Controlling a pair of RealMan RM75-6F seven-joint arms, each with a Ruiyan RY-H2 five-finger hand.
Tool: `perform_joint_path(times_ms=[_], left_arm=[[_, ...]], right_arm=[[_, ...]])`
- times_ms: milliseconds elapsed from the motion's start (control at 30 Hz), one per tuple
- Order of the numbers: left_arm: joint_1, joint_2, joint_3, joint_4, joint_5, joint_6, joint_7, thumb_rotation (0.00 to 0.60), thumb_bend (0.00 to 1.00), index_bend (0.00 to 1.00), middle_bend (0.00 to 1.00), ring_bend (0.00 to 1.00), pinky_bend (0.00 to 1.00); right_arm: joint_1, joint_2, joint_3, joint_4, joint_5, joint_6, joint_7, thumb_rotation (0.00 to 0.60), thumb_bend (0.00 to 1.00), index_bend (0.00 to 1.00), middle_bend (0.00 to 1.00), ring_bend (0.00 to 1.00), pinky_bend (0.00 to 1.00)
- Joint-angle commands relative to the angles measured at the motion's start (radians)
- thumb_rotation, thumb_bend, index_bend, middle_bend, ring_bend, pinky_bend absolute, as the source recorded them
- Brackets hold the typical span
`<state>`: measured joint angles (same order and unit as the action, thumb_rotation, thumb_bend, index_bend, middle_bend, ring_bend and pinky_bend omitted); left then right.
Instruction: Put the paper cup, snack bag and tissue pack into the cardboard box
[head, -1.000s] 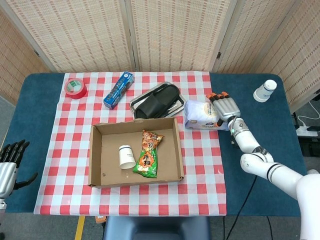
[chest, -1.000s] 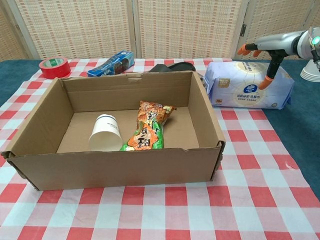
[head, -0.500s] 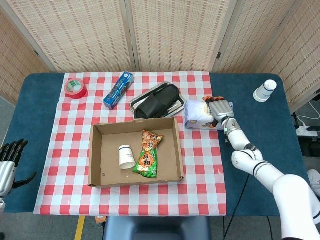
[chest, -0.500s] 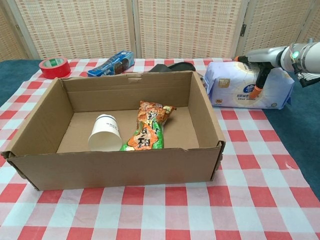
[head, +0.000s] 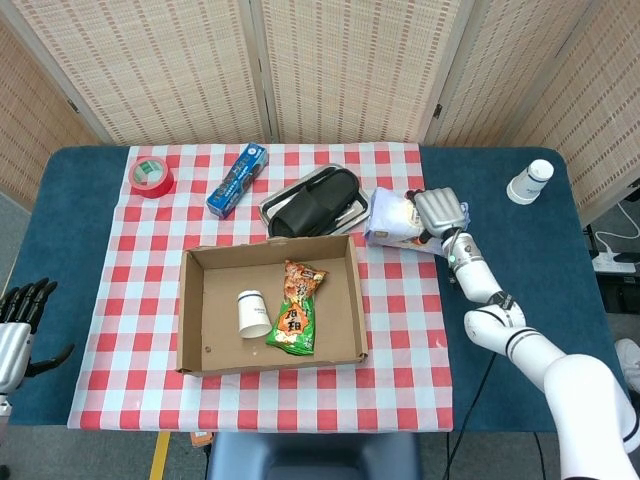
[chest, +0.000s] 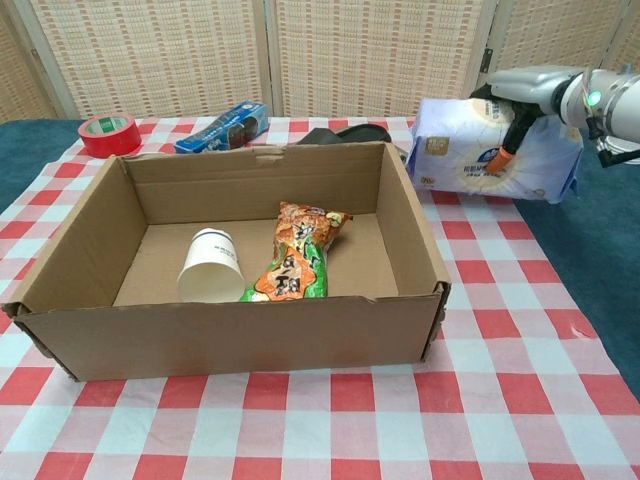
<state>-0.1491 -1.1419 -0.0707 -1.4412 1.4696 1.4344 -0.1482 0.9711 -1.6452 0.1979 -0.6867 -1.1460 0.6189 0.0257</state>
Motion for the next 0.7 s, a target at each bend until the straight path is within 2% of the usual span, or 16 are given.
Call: perform_joint_path(times_ms=[33,200,400,600,700], left_arm=[[0.001,0.001,0.000,-0.001,0.001,0.002,-0.001,0.600,0.22,0.00,0.00,0.00,0.00],[0.003,0.003,0.001,-0.005,0.003,0.007,-0.001,0.600,0.22,0.00,0.00,0.00,0.00],[0.006,0.007,0.001,-0.011,0.006,0.014,-0.001,0.600,0.22,0.00,0.00,0.00,0.00],[0.006,0.007,0.004,-0.014,0.008,0.012,0.006,0.600,0.22,0.00,0.00,0.00,0.00],[0.005,0.006,0.006,-0.016,0.013,0.012,0.011,0.600,0.22,0.00,0.00,0.00,0.00]], right_arm=[[0.000,0.081,0.039,-0.102,0.007,0.062,-0.061,0.600,0.04,0.93,0.65,0.71,0.89],[-0.001,0.214,0.113,-0.339,0.070,0.152,-0.184,0.600,0.04,0.93,0.65,0.71,0.90],[-0.002,0.345,0.171,-0.668,0.169,0.199,-0.299,0.600,0.04,0.93,0.65,0.71,0.90],[0.018,0.424,0.189,-0.939,0.192,0.255,-0.398,0.600,0.04,0.93,0.65,0.71,0.90],[0.029,0.438,0.178,-1.037,0.174,0.273,-0.439,0.600,0.04,0.93,0.65,0.71,0.90]])
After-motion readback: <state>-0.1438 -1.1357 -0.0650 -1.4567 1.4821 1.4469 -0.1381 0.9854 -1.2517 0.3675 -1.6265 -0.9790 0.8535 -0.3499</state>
